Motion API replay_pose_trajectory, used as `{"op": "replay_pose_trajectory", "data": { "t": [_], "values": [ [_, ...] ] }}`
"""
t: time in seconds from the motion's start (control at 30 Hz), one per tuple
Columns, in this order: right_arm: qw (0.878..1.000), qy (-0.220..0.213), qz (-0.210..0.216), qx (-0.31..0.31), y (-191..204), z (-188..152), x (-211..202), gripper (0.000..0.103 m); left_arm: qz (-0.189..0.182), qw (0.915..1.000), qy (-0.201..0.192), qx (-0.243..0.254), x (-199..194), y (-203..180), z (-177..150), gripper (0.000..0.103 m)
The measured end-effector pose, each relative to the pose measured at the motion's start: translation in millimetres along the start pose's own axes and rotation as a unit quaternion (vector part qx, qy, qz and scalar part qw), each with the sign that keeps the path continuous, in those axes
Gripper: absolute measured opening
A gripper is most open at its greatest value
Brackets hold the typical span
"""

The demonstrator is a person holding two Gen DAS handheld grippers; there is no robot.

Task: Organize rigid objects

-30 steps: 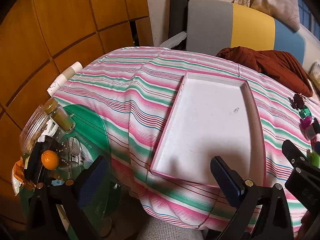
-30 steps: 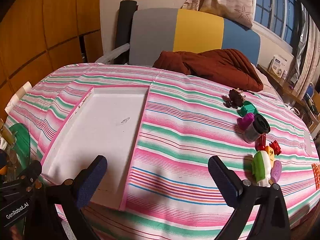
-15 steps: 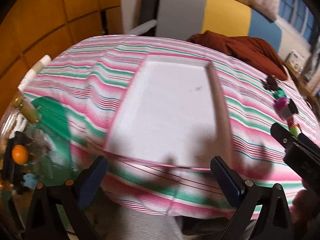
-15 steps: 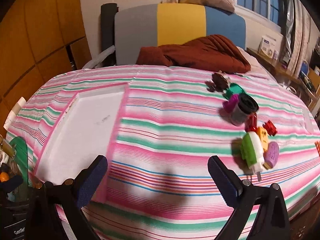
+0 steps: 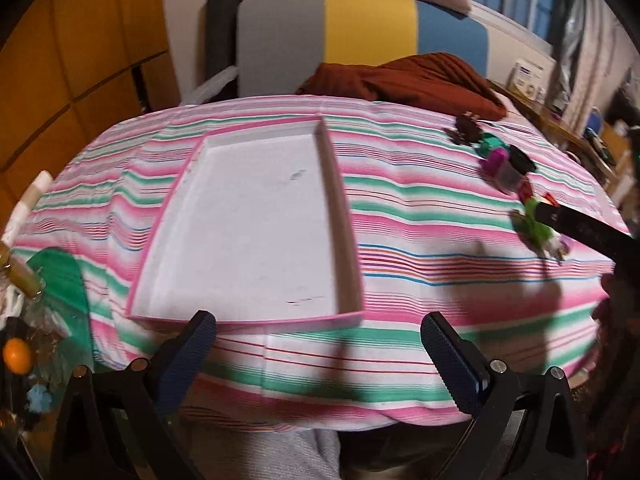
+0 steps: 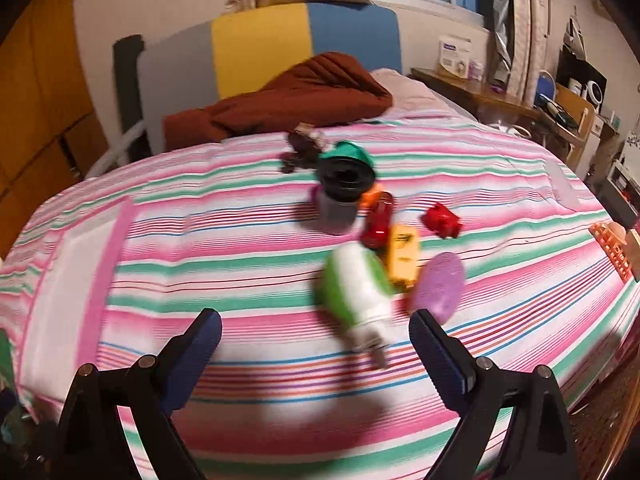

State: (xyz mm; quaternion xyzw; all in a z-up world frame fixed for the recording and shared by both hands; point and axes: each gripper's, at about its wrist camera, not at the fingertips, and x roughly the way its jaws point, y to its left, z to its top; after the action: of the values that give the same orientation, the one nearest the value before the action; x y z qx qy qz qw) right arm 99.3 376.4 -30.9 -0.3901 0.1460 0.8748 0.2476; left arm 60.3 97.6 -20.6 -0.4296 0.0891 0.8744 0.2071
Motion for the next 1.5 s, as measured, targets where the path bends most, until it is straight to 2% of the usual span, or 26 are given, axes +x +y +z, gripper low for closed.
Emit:
{"op": "replay_pose_trajectory", "data": {
  "t": [0.1,0.2,0.4,0.5,0.57,0.63,0.73,0.8,0.83,0.87,0.93,1.0,1.07,1.2,1.37,1.5],
  "values": [
    [1.000,0.018,-0.006,0.004,-13,5,17,0.096,-0.050,0.9987,0.010,-0.006,0,-2,-2,0.103],
    [0.999,0.039,-0.014,-0.004,-15,10,39,0.095,-0.079,0.9966,0.018,-0.015,1,-3,-4,0.103],
    [0.997,0.047,0.012,-0.052,14,6,46,0.095,-0.082,0.9965,0.014,-0.005,-1,-11,-5,0.103],
    [0.995,0.039,0.055,-0.077,26,5,35,0.093,-0.089,0.9958,0.018,0.001,-1,-13,-5,0.103],
    [0.995,0.033,0.075,-0.056,18,11,22,0.091,-0.095,0.9952,0.024,0.004,2,-14,-5,0.103],
    [0.998,0.022,0.064,-0.014,-1,21,14,0.091,-0.097,0.9949,0.026,0.011,3,-17,-5,0.103],
    [0.996,0.049,-0.014,0.073,-51,37,12,0.091,-0.091,0.9952,0.028,0.026,3,-25,-4,0.103],
    [0.989,0.079,-0.027,0.119,-81,41,21,0.083,-0.090,0.9950,0.028,0.032,5,-29,-3,0.103],
    [0.986,0.093,-0.029,0.135,-94,41,26,0.071,-0.090,0.9950,0.028,0.034,5,-31,-3,0.103],
    [0.982,0.114,-0.040,0.147,-107,41,34,0.065,-0.090,0.9949,0.027,0.036,6,-32,-2,0.103],
    [0.979,0.135,-0.045,0.147,-118,39,45,0.063,-0.090,0.9947,0.027,0.041,7,-36,0,0.103],
    [0.977,0.152,-0.042,0.144,-121,40,54,0.056,-0.088,0.9946,0.025,0.048,8,-40,4,0.103],
    [0.975,0.173,-0.021,0.142,-120,37,67,0.055,-0.088,0.9941,0.026,0.058,10,-46,7,0.103],
    [0.974,0.180,0.000,0.139,-115,33,77,0.054,-0.090,0.9938,0.022,0.063,12,-55,15,0.103],
    [0.975,0.181,0.001,0.128,-113,32,76,0.049,-0.116,0.9913,0.017,0.059,25,-79,29,0.103],
    [0.975,0.175,0.007,0.139,-118,29,69,0.047,-0.166,0.9841,0.025,0.058,45,-108,45,0.103]
  ]
}}
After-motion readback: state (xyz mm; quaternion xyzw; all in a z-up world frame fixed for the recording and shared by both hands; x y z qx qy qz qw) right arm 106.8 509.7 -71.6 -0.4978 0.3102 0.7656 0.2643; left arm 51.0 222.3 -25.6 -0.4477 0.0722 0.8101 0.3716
